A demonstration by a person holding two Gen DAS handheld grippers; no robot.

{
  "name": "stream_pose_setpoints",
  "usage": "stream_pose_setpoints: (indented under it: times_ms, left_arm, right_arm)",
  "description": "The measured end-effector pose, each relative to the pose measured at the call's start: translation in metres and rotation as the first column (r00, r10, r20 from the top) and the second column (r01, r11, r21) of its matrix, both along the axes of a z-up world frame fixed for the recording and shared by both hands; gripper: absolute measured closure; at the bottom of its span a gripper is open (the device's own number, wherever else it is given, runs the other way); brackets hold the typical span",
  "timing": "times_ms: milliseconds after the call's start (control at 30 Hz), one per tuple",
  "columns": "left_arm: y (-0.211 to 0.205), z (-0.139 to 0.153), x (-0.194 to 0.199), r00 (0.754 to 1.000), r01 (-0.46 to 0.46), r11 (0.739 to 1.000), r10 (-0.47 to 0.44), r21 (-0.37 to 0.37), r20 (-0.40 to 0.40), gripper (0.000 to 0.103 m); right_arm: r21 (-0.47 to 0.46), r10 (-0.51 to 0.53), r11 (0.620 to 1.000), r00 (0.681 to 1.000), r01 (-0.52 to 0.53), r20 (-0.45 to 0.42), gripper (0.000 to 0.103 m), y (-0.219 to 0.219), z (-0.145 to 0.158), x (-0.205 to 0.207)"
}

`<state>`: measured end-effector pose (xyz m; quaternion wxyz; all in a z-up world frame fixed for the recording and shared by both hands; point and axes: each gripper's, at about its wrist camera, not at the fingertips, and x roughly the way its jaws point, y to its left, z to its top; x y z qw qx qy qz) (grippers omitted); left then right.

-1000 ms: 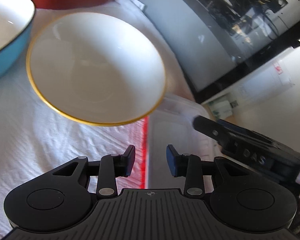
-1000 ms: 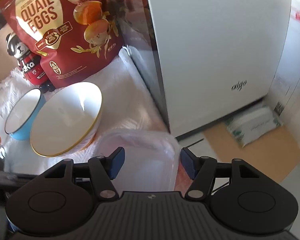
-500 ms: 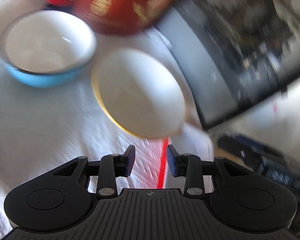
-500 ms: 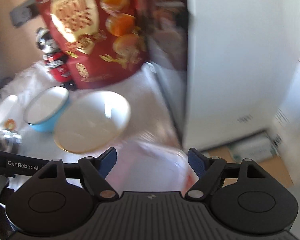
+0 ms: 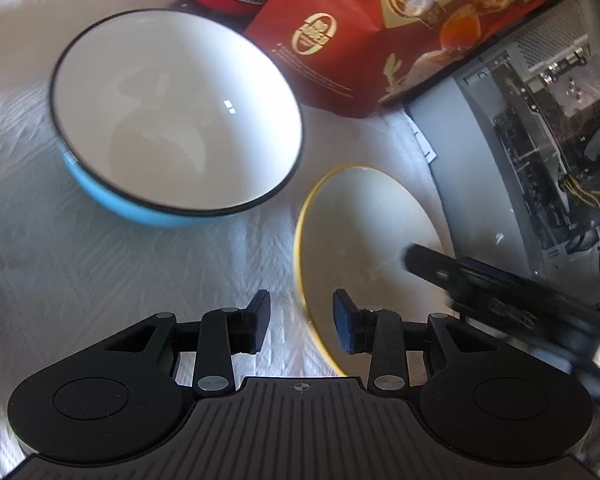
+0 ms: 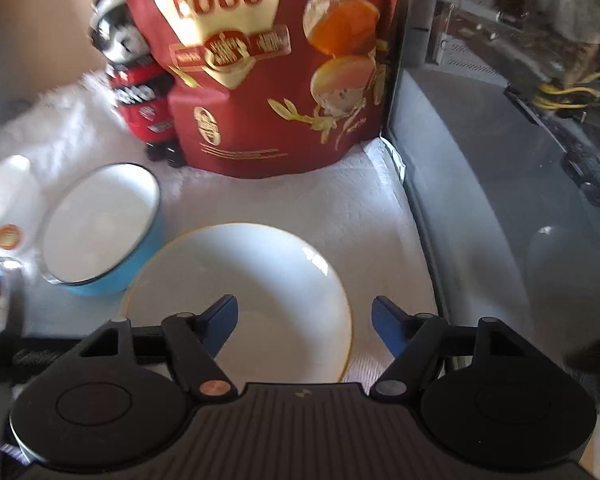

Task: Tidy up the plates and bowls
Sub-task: 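Lift the cream bowl with the right tool and carry it toward the blue bowl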

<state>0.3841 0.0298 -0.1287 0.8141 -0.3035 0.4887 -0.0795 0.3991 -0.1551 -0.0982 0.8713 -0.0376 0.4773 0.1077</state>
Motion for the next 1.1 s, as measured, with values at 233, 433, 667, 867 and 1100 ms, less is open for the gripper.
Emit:
stream_pose_setpoints:
  times_ms: [233,433,667,867,1100]
  left_arm:
    - [-0.007,-0.005,0.01,1.0,0.028,1.0,-0.028,-0.001,-0.008,0.077]
    - [-0.008,0.001,0.003,0.998,0.032,0.998,-0.029,0.056,-0.051,0.077]
    - [0.013,0.012,-0.032,0.997,0.032,0.995,-0.026,0.094,-0.068,0.077]
    - [0.029,0.009,-0.061,0.995,0.023,0.993,-0.012,0.116,-0.1,0.077]
    - [0.03,0.005,-0.063,0.997,0.006,0.995,0.002,0.098,-0.078,0.077]
  right_arm:
    - [0.113,0.004,0.994,0.99,0.012,-0.144,0.031,-0.003,-0.032,0.027]
    - [0.14,0.013,0.99,0.989,0.008,-0.148,0.031,0.002,-0.026,0.022]
    - [0.226,0.081,0.974,0.976,-0.035,-0.201,0.031,0.018,-0.021,0.009]
    - [0.286,0.179,0.952,0.955,-0.107,-0.238,0.031,0.039,-0.019,-0.012]
    - [0.242,0.211,0.958,0.95,-0.155,-0.228,0.028,0.051,-0.023,-0.02]
